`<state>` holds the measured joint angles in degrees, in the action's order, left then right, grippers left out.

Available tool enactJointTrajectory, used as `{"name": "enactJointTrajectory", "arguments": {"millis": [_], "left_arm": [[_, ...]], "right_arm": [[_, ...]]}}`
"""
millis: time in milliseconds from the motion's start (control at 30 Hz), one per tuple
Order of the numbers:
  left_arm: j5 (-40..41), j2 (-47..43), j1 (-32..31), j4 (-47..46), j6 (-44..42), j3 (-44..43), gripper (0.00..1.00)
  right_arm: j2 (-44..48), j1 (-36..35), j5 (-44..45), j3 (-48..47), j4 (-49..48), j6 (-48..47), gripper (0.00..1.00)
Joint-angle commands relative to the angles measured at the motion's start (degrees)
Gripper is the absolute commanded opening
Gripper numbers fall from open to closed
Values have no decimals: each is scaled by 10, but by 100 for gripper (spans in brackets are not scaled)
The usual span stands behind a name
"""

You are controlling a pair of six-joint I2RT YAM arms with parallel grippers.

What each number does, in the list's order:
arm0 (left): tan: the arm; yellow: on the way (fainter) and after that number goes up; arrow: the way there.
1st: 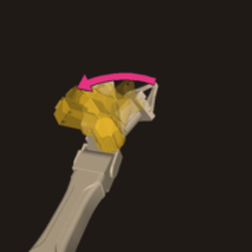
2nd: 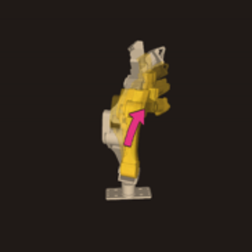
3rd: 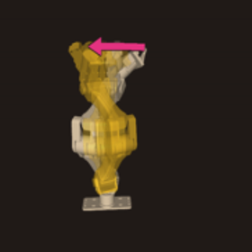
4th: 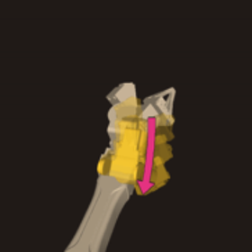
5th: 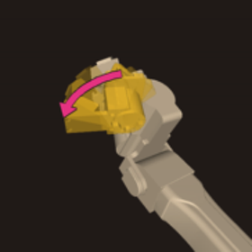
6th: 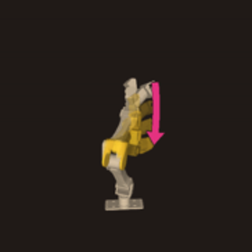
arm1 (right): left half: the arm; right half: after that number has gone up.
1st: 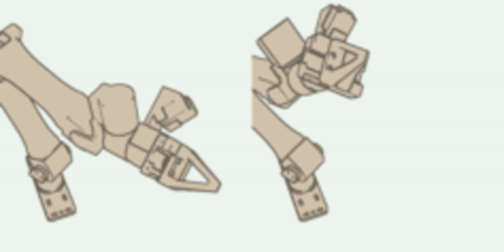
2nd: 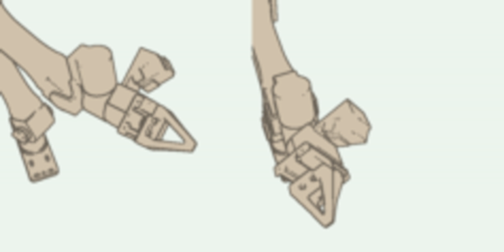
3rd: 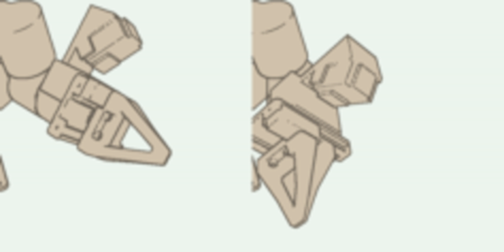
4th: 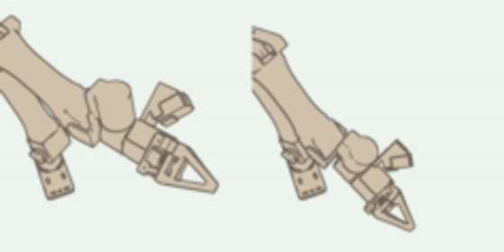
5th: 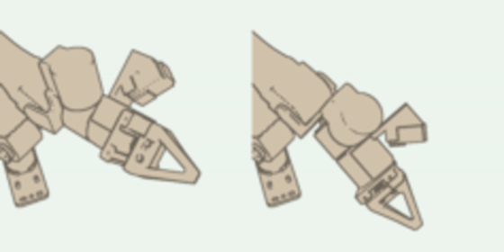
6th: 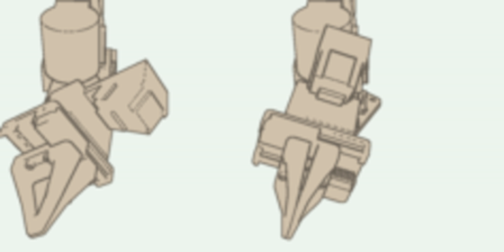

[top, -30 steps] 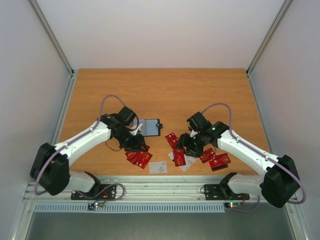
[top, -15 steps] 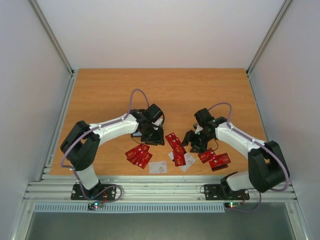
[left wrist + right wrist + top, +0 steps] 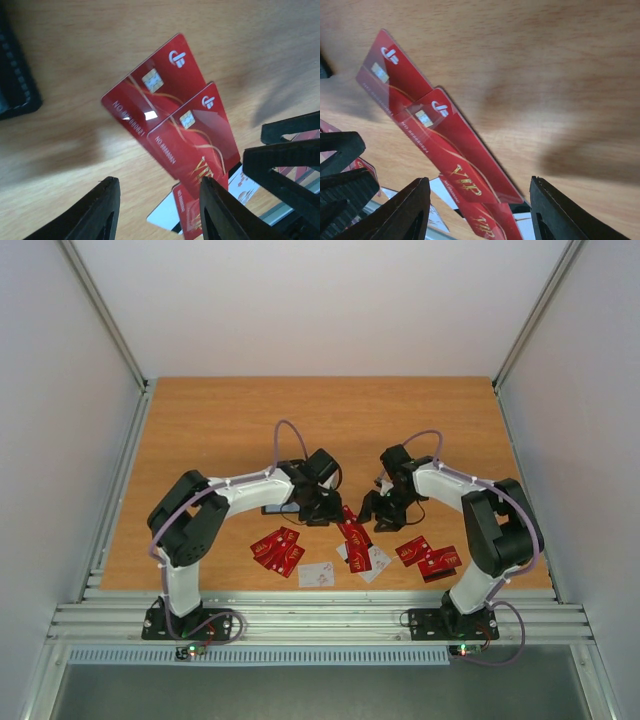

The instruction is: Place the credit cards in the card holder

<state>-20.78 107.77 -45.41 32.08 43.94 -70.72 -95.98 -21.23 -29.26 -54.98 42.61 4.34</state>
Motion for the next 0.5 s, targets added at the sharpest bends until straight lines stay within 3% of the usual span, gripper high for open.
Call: {"name": "enactJointTrajectory", "arguments": {"millis": [0,467], "left_arm": [[-41,36,-5,-77,28,1,46],[-87,114,-11,-134,61,-1,43]], "right_arm": [[-22,9,-13,1,-10,-54,55],[-41,11,-146,42,-81,-47,54]]}}
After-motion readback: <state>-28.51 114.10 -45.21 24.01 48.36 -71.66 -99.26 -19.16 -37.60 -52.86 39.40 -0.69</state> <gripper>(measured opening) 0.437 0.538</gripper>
